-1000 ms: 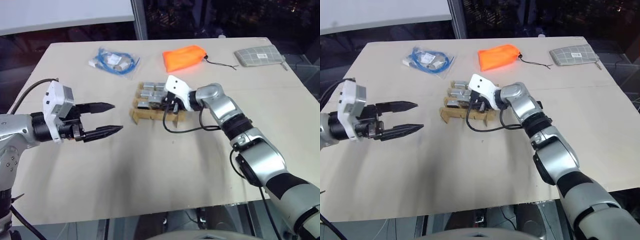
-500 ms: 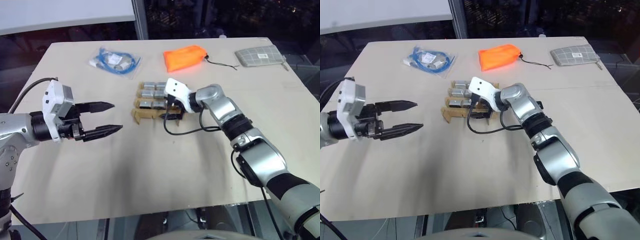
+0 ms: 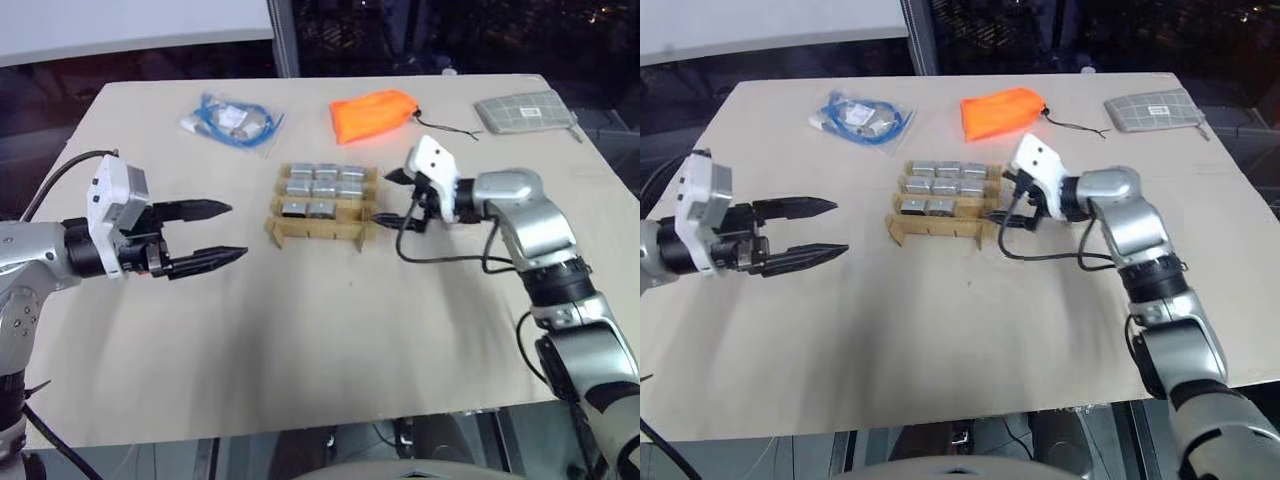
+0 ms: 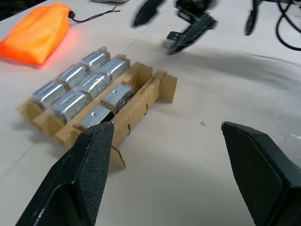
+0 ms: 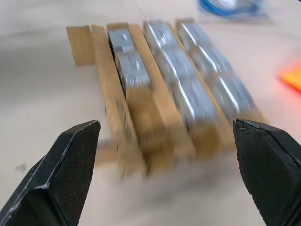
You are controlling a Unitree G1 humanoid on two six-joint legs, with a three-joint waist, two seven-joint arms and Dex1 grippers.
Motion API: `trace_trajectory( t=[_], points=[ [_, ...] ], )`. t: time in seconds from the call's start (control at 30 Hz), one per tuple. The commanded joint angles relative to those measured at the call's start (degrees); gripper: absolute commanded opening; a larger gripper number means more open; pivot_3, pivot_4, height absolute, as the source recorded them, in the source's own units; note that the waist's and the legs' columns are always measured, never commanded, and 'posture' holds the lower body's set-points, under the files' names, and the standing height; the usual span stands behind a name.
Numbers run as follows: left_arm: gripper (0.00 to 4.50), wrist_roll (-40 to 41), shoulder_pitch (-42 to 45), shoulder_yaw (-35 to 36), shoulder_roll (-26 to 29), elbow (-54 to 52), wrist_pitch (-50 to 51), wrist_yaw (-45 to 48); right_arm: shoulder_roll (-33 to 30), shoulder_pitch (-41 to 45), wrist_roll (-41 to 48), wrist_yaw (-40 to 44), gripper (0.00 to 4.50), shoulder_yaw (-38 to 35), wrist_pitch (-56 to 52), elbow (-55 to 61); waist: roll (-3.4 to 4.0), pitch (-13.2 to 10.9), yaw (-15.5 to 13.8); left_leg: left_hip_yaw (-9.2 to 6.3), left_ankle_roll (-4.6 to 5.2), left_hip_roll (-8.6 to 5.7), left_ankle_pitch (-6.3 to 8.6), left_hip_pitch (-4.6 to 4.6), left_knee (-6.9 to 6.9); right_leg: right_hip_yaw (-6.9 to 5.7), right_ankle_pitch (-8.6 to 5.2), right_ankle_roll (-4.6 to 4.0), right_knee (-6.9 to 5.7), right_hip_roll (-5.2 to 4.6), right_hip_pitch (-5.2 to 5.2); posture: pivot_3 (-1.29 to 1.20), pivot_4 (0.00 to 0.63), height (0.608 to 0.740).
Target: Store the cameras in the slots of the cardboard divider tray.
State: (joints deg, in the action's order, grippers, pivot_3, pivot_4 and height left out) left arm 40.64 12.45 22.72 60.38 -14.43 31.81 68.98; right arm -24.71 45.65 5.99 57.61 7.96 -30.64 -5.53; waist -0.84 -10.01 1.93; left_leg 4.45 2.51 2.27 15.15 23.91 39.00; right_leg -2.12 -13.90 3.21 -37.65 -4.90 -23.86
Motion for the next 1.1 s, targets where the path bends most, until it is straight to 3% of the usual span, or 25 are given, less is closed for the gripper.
trace_trajectory(
  t=[0.03,0.27,0.67,1.1],
  points=[
    [3.78,0.7,3.8,-1.6,-0.9,-0.2,-1.2,0.1,-2.1,-3.8,0.1,-9.1,4.48,-8.0,-1.1,3.2,-0.01,0.0,-0.1,-0.01,0.0,-0.01,0.0,-0.01,0.0,0.0,0.0,0.0,-0.04,0.0,0.01,0.0,0.15,0.74],
    [3.78,-0.6,10.8,-7.7,-2.6,1.8,-2.2,1.8,-3.9,-13.7,0.0,-19.3,4.48,-13.9,-3.6,3.3,-0.04,0.0,-0.6,0.06,0.0,-0.03,0.0,-0.02,0.02,0.05,0.0,0.01,0.01,0.03,0.02,0.0,0.15,0.74],
    [3.78,-1.6,14.4,-10.9,-3.7,4.1,-3.2,3.8,5.9,-20.4,0.1,-36.7,4.48,-16.9,-0.4,1.3,-0.07,0.0,-0.4,0.09,0.0,-0.02,0.0,-0.06,0.08,0.16,0.0,0.02,-0.06,0.07,0.03,0.0,0.15,0.74],
    [3.78,-1.6,13.7,-10.2,-2.9,3.7,-2.8,3.8,10.1,-19.3,5.8,-37.8,4.48,-17.9,3.0,-1.9,-0.14,0.0,-0.5,0.03,0.01,0.01,0.0,-0.17,0.14,0.13,0.0,0.02,-0.13,0.1,0.14,0.0,0.15,0.74]
  ],
)
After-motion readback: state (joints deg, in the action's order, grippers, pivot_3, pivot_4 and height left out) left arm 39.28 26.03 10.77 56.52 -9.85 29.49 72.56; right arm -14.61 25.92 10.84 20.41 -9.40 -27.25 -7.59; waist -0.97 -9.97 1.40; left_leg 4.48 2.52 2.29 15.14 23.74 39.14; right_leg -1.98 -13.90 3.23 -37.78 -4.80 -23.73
